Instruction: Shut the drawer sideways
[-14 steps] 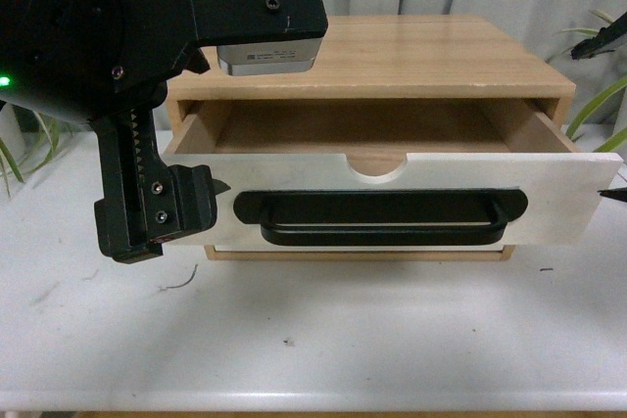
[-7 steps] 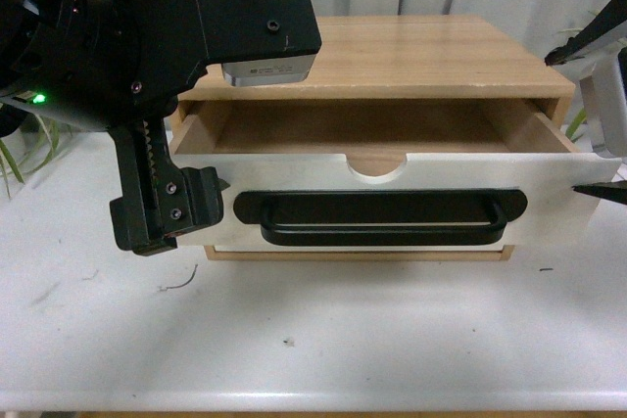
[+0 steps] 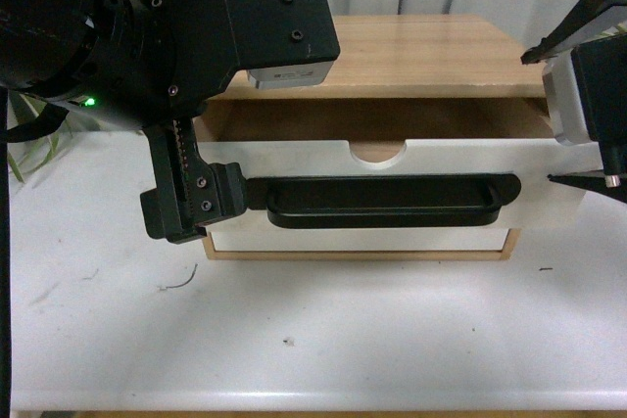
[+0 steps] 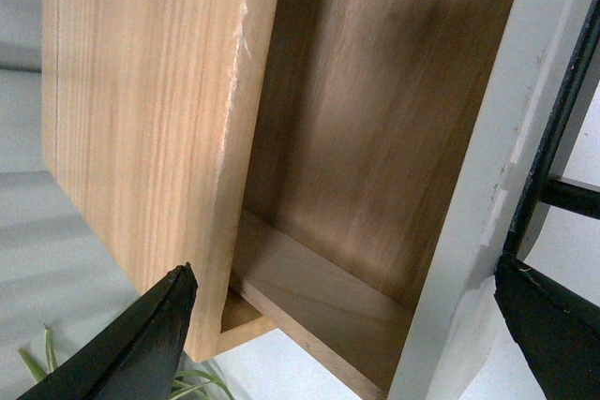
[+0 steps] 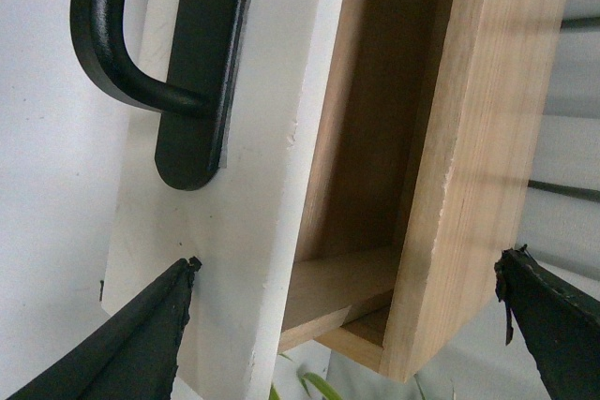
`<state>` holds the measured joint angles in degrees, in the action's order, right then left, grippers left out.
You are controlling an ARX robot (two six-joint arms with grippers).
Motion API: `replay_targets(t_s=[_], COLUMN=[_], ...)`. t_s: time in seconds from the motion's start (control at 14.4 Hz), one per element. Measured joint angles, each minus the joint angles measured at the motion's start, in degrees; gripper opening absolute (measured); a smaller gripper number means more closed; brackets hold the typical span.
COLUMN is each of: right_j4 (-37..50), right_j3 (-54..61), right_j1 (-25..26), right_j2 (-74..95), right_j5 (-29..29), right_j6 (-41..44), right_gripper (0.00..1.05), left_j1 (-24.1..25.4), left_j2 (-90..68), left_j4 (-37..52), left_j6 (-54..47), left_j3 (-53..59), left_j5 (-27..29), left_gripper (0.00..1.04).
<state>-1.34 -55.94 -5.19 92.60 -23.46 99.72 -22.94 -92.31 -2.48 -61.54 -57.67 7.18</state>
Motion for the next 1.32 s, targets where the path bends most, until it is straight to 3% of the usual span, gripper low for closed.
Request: replay_targets(t_s=[0.42,0.62,1.32], right_j4=[0.39,2.32,2.08], right_j3=[-4.59,-11.34,-13.99], right_j1=[0.39,0.76,1.09], right_j2=[3.96,10.32,14.19], right_j5=[1.25,3.56,3.52], right_j6=[0.00,0.02,-0.07], right_gripper=[0.98,0.98,0.98], left_j1=[0.15,0.72,0.74], left_j2=[-3.96,-12.13,-13.25], left_j4=[2.25,6.43,6.40], left_j6=[0.07,1.09,1.09], left_j3=[-3.78,-11.54,-12.66], left_j5=[1.20,2.97,3.10], left_gripper=[0.98,0.98,0.98])
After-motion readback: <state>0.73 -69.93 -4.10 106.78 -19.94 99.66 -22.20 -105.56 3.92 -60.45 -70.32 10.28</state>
